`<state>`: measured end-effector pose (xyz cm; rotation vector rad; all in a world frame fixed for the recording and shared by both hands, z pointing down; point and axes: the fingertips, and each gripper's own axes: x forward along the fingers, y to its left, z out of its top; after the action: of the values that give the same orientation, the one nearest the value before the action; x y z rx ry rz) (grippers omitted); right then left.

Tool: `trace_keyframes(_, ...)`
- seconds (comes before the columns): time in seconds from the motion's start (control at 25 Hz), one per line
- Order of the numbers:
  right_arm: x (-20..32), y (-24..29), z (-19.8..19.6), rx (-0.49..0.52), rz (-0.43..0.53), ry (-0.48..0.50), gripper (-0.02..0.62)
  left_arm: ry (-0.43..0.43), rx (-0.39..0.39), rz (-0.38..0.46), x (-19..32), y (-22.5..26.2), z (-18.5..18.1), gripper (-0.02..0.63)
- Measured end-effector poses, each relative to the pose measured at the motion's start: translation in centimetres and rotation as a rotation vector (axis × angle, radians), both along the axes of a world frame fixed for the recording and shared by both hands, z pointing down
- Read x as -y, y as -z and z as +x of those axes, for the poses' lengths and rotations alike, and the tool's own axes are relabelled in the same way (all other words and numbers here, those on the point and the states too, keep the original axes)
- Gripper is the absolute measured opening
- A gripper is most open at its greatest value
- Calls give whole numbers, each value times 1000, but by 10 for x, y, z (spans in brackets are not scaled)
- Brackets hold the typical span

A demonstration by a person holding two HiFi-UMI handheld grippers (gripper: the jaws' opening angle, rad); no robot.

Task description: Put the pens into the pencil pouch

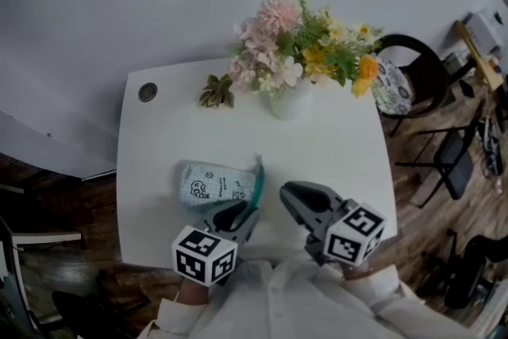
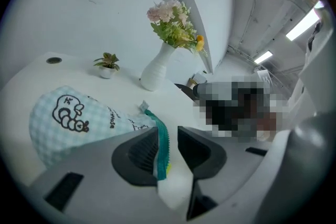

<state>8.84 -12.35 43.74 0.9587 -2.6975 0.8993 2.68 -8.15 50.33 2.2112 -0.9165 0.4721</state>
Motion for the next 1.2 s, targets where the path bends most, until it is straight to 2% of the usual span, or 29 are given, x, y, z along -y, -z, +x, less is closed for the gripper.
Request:
trace_keyframes(0.16,-4,9,-1,-6,-1,91,41,24,-11,79,8,26,-9,97)
trace_keyframes(0.28,-4,19,-2,-44,17,133,28,26,-59,130,13,48,-12,92)
trace_keyframes(0.36,-5,27,-4,-63,29,160,17,20,-84,160,15,61,-14,40)
trace_keyframes(0.56,-9,41,-13,-97,69,236,8,31,-66,220,19,80,-17,20)
trace_keyframes(0.92,-26,50,-32,-212,132,423,8,23,-56,236,14,87,-8,17)
trace_keyframes(1.2,-35,46,-44,-295,134,503,8,-10,-54,229,6,85,-5,17)
